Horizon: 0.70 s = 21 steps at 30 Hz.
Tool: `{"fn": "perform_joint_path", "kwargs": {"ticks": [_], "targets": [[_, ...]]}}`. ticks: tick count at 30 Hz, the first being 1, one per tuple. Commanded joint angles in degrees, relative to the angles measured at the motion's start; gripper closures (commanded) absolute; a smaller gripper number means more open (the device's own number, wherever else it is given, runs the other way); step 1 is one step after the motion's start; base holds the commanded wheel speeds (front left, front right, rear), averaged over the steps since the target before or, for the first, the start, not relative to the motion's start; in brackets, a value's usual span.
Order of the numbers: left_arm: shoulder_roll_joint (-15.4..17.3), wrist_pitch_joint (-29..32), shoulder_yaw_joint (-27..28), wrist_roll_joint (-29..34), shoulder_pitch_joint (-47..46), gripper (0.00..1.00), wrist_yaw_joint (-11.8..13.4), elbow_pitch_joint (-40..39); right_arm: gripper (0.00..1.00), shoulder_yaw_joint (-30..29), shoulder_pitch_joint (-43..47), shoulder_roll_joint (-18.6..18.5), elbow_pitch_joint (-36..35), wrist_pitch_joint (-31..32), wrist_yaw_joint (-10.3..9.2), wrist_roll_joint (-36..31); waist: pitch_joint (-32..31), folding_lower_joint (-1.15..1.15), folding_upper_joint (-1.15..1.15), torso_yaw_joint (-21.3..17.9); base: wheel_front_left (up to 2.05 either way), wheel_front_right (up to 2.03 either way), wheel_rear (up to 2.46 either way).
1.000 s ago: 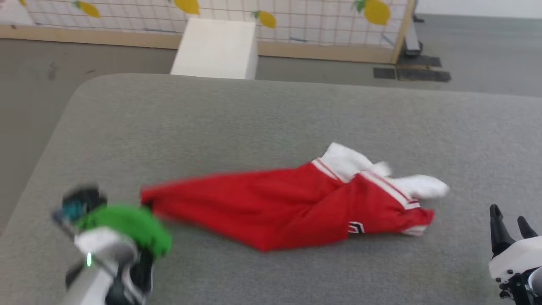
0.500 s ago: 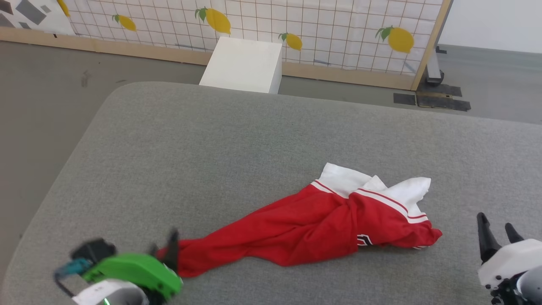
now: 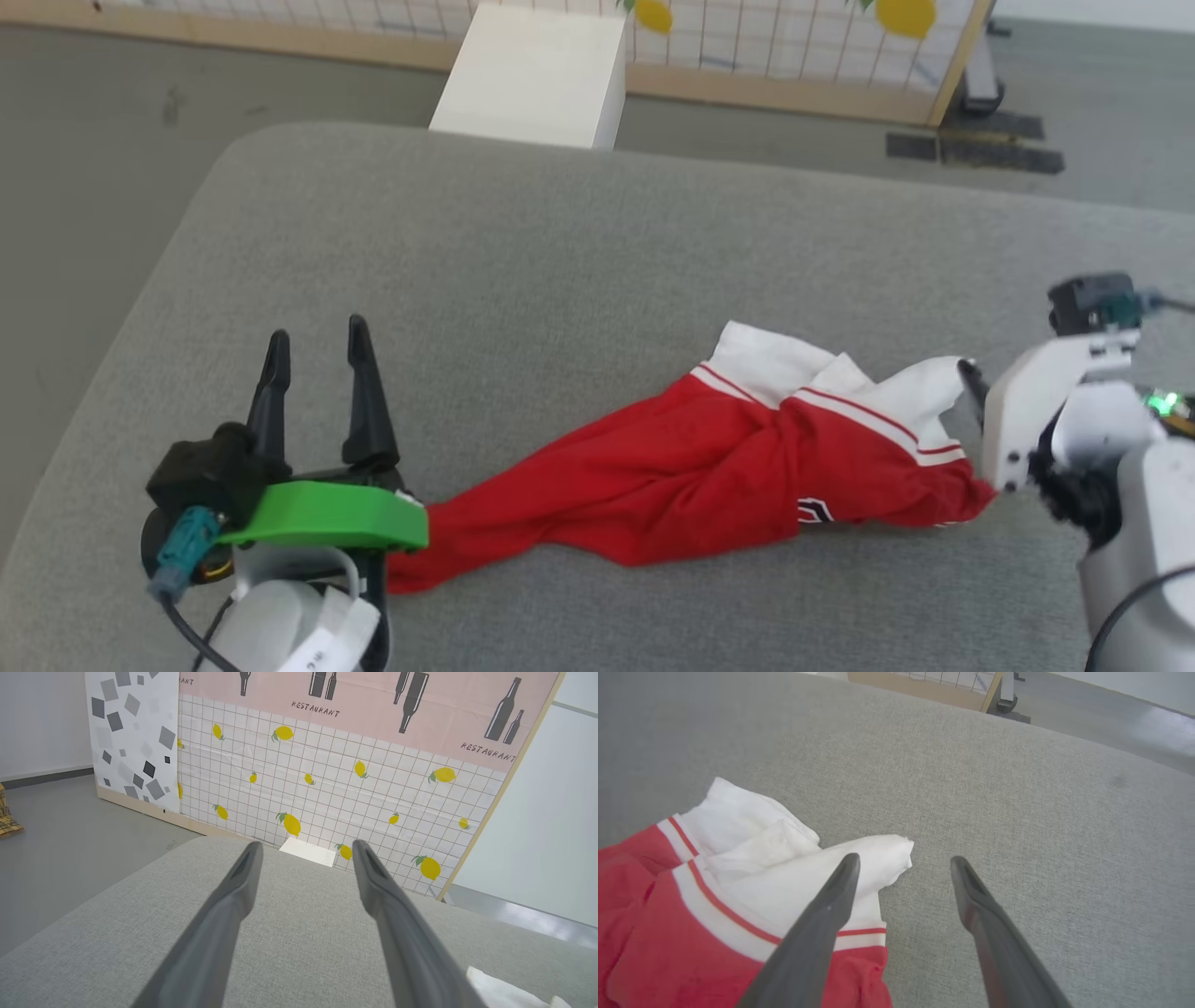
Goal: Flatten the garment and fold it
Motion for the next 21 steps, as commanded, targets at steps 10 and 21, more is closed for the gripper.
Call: {"fn": "perform_joint_path", "kwargs": {"ticks": [10,21], "targets": [[-9.45,-0.26,5.56,8.57,0.62,0.00,-6.69,1.15,0.00,6.53,-6.44,-4.82,10.54,4.54,-0.10,-3.03,7.18,0.00,0.00,5.34,0.00,0.00,0.00],[-13.11,-0.27,9.51,11.78,1.60,0.00,-11.19,3.74,1.00,12.54,-6.85,-6.24,13.24,1.75,-0.10,3.42,5.76,0.00,0.00,4.73,0.00,0.00,0.00]]}}
